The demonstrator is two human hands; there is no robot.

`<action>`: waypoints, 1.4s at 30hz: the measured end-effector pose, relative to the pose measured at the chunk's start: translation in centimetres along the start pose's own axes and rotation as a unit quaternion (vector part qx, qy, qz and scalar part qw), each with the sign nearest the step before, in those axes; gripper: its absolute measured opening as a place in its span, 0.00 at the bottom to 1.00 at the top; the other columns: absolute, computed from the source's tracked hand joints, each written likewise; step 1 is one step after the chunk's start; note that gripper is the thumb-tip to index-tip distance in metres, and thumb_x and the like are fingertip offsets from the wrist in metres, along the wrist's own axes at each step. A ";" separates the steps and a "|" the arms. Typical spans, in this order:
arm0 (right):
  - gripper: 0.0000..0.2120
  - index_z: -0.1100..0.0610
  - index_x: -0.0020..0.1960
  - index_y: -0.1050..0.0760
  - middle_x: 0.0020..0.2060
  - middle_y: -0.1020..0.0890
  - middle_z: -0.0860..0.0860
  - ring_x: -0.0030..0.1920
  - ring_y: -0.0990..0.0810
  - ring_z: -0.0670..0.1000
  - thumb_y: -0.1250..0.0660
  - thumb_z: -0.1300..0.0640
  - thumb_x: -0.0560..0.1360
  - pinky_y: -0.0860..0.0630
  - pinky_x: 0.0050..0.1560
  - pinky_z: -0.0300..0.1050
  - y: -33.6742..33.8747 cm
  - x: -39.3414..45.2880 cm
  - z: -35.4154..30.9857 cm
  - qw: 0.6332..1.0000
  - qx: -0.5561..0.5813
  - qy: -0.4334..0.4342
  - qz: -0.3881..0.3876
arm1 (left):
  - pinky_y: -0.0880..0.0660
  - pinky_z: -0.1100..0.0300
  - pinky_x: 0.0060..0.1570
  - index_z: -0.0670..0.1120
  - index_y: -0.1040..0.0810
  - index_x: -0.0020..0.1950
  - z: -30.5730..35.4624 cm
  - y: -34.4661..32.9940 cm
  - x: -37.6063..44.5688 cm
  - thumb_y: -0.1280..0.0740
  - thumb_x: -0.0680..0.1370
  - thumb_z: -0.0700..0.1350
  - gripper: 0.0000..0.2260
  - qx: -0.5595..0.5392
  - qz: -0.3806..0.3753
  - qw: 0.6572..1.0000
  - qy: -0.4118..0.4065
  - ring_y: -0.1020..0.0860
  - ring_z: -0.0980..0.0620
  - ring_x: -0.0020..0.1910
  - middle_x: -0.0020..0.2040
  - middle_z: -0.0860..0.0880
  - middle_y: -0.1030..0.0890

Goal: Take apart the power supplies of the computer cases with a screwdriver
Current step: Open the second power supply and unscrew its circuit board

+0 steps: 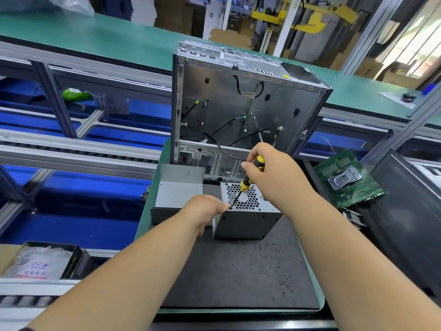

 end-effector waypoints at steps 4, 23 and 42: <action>0.03 0.51 0.49 0.29 0.37 0.22 0.48 0.33 0.27 0.50 0.36 0.55 0.77 0.26 0.35 0.48 0.0 -0.1 -0.1 1.000 0.007 0.013 -0.003 | 0.27 0.41 0.62 0.42 0.20 0.57 0.3 0.0 -0.3 0.30 0.79 0.45 0.09 0.002 0.009 1.000 -0.006 0.27 0.33 0.65 0.62 0.34 0.21; 0.07 0.51 0.45 0.29 0.37 0.21 0.47 0.39 0.23 0.51 0.36 0.49 0.77 0.30 0.36 0.46 0.2 0.0 -0.4 0.997 -0.073 0.030 0.011 | 0.29 0.53 0.53 0.48 0.22 0.43 -0.2 0.2 0.1 0.27 0.77 0.46 0.06 -0.032 0.015 0.999 -0.008 0.23 0.48 0.48 0.52 0.41 0.19; 0.12 0.51 0.46 0.27 0.36 0.18 0.48 0.32 0.26 0.48 0.37 0.43 0.80 0.22 0.38 0.49 0.3 0.3 -0.6 0.997 -0.078 0.025 -0.007 | 0.35 0.60 0.48 0.47 0.22 0.42 -0.4 -0.1 0.8 0.27 0.76 0.44 0.06 -0.045 0.021 0.999 -0.016 0.26 0.54 0.42 0.45 0.47 0.20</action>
Point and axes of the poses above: each hand's wrist, its own x-axis towards the middle knuckle, its own y-axis out of the back of the hand, z = x × y, the point moved 7 cm from there along x, towards the middle knuckle
